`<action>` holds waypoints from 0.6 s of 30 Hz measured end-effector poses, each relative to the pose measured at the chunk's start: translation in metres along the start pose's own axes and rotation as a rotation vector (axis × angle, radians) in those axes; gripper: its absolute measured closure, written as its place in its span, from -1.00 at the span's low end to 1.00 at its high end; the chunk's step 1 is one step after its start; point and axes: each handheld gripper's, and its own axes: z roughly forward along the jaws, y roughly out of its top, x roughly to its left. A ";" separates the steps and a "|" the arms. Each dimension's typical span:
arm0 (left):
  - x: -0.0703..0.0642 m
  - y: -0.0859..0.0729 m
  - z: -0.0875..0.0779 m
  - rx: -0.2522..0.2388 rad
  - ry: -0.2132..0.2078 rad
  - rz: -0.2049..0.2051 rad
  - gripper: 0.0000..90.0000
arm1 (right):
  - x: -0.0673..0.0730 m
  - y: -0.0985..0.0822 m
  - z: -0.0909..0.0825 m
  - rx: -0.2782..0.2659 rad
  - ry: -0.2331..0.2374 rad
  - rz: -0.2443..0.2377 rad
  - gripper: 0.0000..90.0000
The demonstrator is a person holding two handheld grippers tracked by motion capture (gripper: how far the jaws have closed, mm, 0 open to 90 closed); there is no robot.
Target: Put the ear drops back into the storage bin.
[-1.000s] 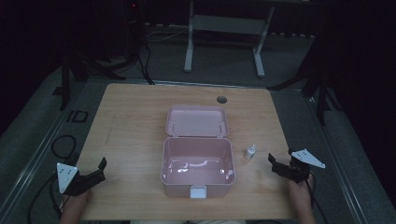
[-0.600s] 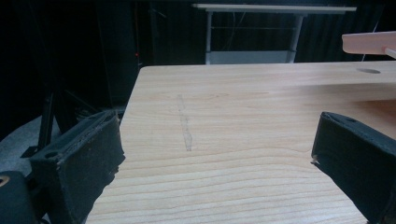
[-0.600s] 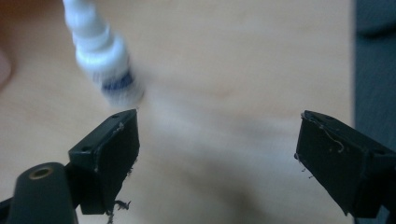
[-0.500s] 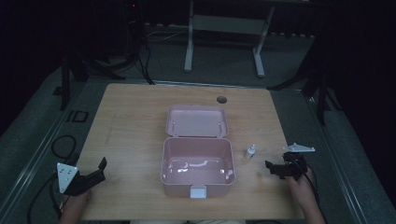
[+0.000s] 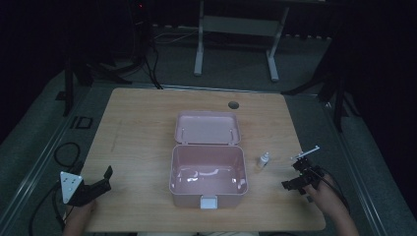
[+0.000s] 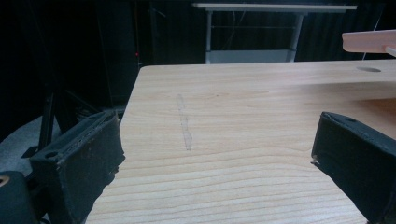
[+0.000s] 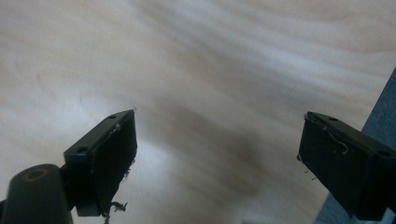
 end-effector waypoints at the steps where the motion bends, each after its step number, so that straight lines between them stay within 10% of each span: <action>1: 0.000 0.000 0.000 0.000 0.000 0.000 -0.96 | 0.001 0.001 -0.001 0.025 -0.005 -0.011 -0.75; 18: 0.000 0.000 0.000 0.001 0.000 0.000 -0.96 | 0.009 0.004 -0.002 0.279 0.046 -0.132 -0.72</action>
